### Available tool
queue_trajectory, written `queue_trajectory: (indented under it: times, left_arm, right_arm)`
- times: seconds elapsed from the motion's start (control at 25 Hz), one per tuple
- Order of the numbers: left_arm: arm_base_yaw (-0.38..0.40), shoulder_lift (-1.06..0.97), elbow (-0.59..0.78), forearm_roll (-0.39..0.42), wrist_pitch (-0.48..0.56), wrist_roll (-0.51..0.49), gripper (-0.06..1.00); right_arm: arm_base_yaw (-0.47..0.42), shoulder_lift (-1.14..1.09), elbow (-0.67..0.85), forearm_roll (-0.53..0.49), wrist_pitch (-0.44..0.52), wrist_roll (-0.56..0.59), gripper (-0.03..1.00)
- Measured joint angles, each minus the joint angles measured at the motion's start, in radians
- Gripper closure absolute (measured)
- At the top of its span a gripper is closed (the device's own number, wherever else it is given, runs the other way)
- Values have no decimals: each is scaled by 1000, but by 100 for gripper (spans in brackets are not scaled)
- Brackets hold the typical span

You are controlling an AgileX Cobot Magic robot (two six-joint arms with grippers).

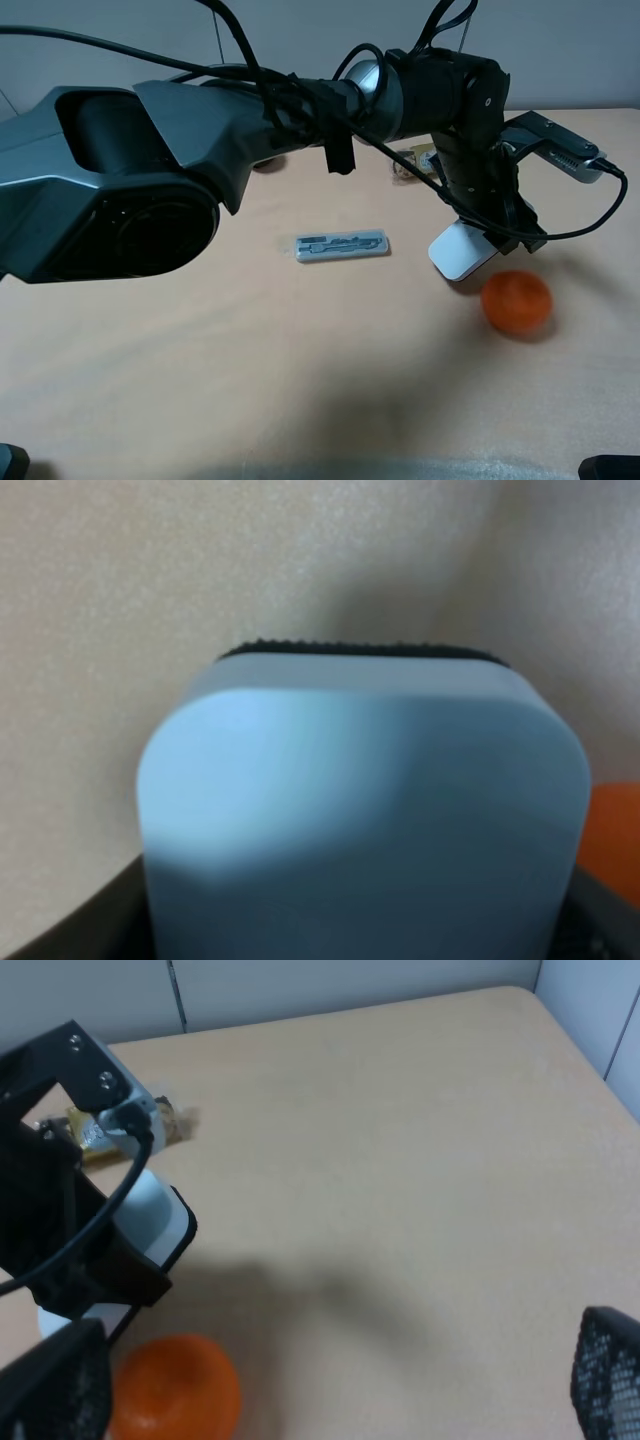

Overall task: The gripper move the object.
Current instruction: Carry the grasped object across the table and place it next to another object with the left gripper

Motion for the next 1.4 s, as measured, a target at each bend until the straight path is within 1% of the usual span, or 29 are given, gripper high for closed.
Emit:
queue_trajectory:
  times: [0.76,0.8,1.0,1.12,1.4]
  left_arm:
    - [0,0,0,0,-1,-1,31]
    - [0,0,0,0,-1,-1,30]
    - [0,0,0,0,-8,-1,14]
    - [0,0,0,0,-9,-1,11]
    - [0,0,0,0,-9,-1,10]
  right_arm:
    - [0,0,0,0,0,0,27]
    - [0,0,0,0,0,0,27]
    - [0,0,0,0,1,0,27]
    - [0,0,0,0,1,0,27]
    - [0,0,0,0,1,0,27]
